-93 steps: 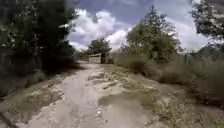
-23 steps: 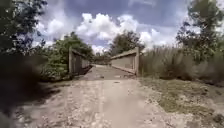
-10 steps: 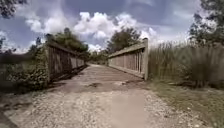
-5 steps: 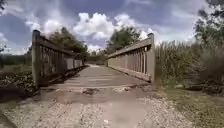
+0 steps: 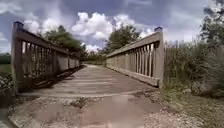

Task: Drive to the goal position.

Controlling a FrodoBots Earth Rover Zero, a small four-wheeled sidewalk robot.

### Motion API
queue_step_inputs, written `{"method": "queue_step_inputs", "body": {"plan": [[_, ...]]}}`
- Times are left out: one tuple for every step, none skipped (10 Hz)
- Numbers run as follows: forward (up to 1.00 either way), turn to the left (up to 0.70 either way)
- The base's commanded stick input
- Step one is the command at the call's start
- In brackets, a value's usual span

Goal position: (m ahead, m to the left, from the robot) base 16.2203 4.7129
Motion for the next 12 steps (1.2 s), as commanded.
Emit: {"method": "queue_step_inputs", "body": {"plan": [[0.85,0.00],[0.85,0.00],[0.85,0.00],[0.85,0.00],[0.85,0.00],[0.85,0.00],[0.85,0.00],[0.85,0.00],[0.85,0.00],[0.85,0.00],[0.85,0.00],[0.85,0.00]]}}
